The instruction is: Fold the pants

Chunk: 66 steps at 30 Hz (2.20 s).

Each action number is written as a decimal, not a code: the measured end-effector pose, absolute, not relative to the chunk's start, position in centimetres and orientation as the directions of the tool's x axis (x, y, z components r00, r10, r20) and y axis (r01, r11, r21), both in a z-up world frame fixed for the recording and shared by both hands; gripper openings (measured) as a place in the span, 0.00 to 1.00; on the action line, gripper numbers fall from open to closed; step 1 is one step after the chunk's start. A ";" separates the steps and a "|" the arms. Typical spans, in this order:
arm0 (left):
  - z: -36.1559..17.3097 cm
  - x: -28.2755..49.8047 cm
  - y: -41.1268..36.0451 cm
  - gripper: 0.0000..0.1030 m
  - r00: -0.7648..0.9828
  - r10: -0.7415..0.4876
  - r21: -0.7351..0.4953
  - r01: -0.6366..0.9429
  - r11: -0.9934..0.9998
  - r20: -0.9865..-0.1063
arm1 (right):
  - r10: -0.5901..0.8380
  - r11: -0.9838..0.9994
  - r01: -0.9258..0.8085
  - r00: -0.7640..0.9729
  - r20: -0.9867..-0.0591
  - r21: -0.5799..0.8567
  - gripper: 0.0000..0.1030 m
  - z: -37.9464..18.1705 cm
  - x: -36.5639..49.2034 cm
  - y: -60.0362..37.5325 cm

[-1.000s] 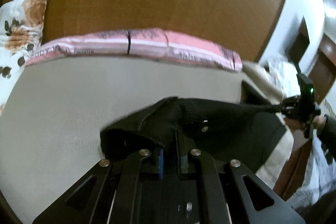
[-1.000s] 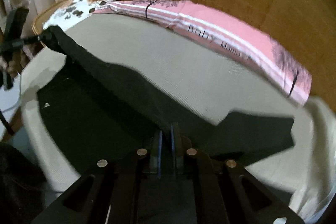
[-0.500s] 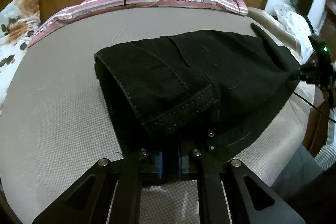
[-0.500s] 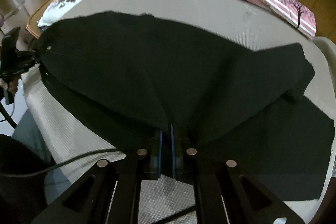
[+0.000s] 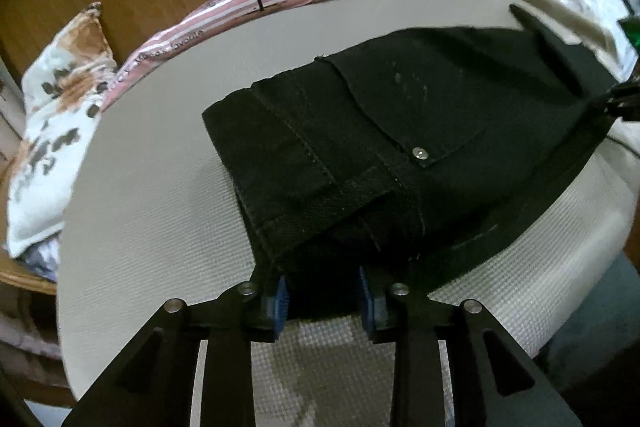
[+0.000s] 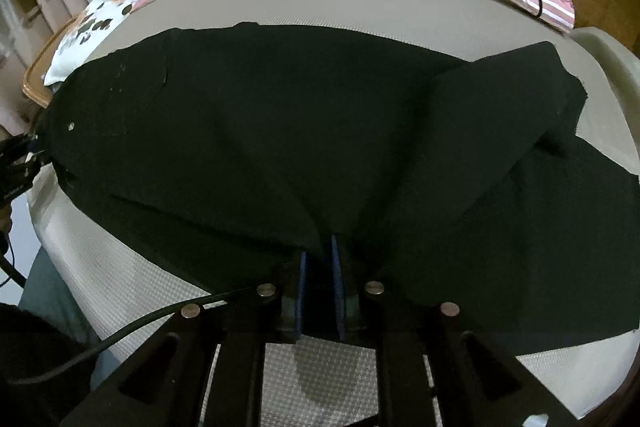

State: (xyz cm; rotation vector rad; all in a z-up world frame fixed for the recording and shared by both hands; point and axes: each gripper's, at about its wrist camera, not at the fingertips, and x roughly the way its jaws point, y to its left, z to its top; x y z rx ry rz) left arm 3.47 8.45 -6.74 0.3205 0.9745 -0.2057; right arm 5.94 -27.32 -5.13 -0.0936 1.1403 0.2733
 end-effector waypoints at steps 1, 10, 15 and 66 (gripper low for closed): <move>-6.7 3.3 8.3 0.30 0.548 -0.006 0.191 0.302 0.934 -0.836 | 0.164 0.963 -0.261 0.390 -0.906 0.062 0.15 -5.1 5.9 -27.3; -5.9 2.1 7.9 0.42 0.532 0.032 0.190 0.246 0.950 -0.846 | 0.173 0.970 -0.231 0.428 -0.887 0.078 0.37 -3.9 4.8 -27.6; -4.3 1.7 10.9 0.51 0.492 -0.161 -0.092 0.162 0.983 -0.856 | 0.223 0.971 -0.183 0.463 -0.858 0.154 0.41 -2.4 3.9 -28.6; -8.1 7.1 14.0 0.21 0.399 -0.385 -0.447 -0.071 0.892 -0.832 | 0.206 0.821 0.355 0.546 -0.812 0.447 0.04 -4.6 4.0 -41.8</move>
